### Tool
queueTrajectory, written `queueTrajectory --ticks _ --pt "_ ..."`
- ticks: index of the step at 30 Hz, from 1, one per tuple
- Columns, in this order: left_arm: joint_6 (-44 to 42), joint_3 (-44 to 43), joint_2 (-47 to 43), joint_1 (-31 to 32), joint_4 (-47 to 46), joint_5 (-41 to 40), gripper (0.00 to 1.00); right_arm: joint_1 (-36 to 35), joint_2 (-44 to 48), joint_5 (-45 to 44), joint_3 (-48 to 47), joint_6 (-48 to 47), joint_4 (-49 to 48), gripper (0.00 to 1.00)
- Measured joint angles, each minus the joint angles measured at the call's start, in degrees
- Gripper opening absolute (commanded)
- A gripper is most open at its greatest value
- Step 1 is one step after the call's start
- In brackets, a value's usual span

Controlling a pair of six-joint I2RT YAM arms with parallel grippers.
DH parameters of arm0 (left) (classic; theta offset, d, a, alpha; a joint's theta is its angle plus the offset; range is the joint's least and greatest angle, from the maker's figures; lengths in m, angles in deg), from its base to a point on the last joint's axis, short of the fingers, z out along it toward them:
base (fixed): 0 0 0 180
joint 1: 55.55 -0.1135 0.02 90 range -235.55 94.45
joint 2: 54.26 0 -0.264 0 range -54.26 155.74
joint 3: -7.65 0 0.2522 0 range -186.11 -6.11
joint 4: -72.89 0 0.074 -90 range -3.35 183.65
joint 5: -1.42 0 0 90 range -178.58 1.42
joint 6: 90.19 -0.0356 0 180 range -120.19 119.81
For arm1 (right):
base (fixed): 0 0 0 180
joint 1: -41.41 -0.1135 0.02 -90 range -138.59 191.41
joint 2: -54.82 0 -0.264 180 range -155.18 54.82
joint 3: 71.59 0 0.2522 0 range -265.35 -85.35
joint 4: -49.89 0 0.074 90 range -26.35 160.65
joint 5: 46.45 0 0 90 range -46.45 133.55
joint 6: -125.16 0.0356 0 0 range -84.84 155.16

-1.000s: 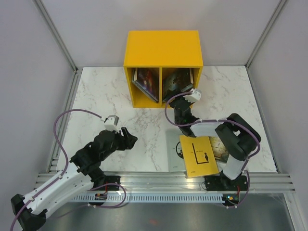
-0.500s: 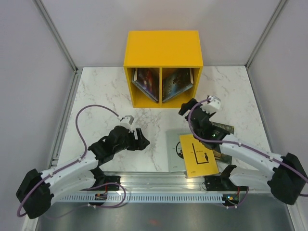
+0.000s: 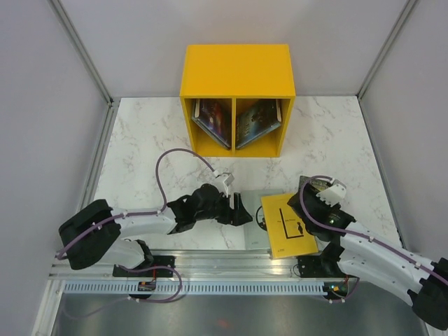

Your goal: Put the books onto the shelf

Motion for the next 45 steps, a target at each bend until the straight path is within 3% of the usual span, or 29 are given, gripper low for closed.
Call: queueTrajectory --ticks 9,25,34,40,45 --pt "2.8 -0.68 6.62 2.03 -6.34 1.4 0.79 -0.15 -13.38 3.54 -0.59 2.58 -2.08 0.9" --pt "6.97 0.28 12.63 2.25 -16.63 4.31 0.77 -6.16 -4.74 17.29 5.6 3.61 -12.44 0.69" --pt "7.39 2.23 10.75 1.95 -16.61 2.58 0.77 -10.38 -7.74 14.75 6.36 5.44 -17.07 0.59" --pt "7.37 6.19 5.53 1.46 -15.23 -1.09 0.77 -13.66 -15.3 12.57 4.81 6.12 -23.67 0.44" --pt "7.39 9.97 0.92 0.98 -15.21 -2.78 0.75 -15.87 -19.43 11.89 3.34 6.62 -26.88 0.17"
